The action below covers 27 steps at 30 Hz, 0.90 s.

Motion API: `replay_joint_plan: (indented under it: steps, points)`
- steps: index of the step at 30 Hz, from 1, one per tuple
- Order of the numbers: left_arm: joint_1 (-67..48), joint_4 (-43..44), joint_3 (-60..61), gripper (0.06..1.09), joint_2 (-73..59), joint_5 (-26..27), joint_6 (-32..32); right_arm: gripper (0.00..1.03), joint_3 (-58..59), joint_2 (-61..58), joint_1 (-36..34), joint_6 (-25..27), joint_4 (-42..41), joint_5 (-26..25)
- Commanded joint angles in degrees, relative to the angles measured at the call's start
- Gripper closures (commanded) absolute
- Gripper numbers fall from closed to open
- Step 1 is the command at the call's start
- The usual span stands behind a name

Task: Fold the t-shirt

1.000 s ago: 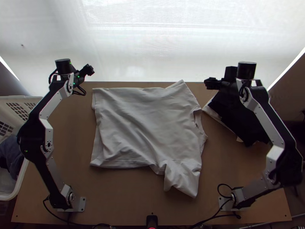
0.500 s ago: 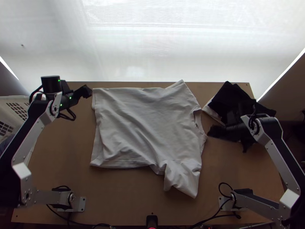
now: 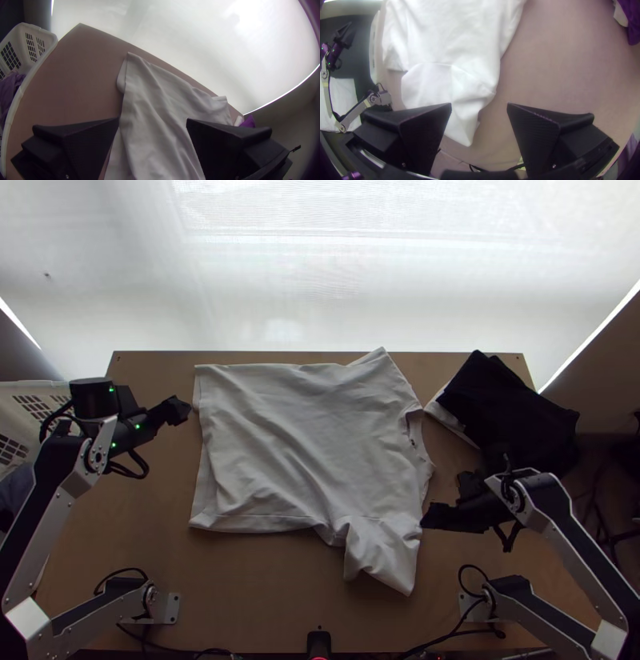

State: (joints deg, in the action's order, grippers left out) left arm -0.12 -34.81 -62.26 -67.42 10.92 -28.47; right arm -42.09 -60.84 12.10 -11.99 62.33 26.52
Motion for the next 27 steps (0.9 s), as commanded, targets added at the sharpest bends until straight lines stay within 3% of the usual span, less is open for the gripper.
replay_joint_plan:
  steps: [1,2,5,18,20,26,27]
  points:
    - [-0.93,-1.67,4.34,0.10,4.93,-0.28,-0.71,0.24,5.87,4.06,4.78,1.97,-3.26,1.16]
    - [-1.02,-1.58,4.78,0.10,5.10,-0.28,-0.80,0.23,5.52,4.76,4.78,3.11,-3.44,1.78]
    - [-0.93,-1.40,5.13,0.10,5.10,-0.72,-1.50,0.04,5.70,6.17,7.24,3.20,-2.91,3.45]
    - [-0.23,0.35,4.78,0.10,4.75,-1.07,-1.77,0.06,3.33,-8.59,6.10,3.29,-4.05,3.54]
    - [-0.06,0.44,4.60,0.10,4.93,-1.07,-1.77,0.10,2.62,-11.67,6.10,5.05,-4.14,3.62]
    - [1.44,0.44,4.60,0.10,5.10,-1.16,-1.24,0.10,2.36,-15.54,6.01,6.10,-8.98,3.54]
    - [1.44,0.44,4.78,0.10,5.10,-1.16,-1.06,0.17,2.62,-15.63,6.01,6.01,-9.94,3.36]
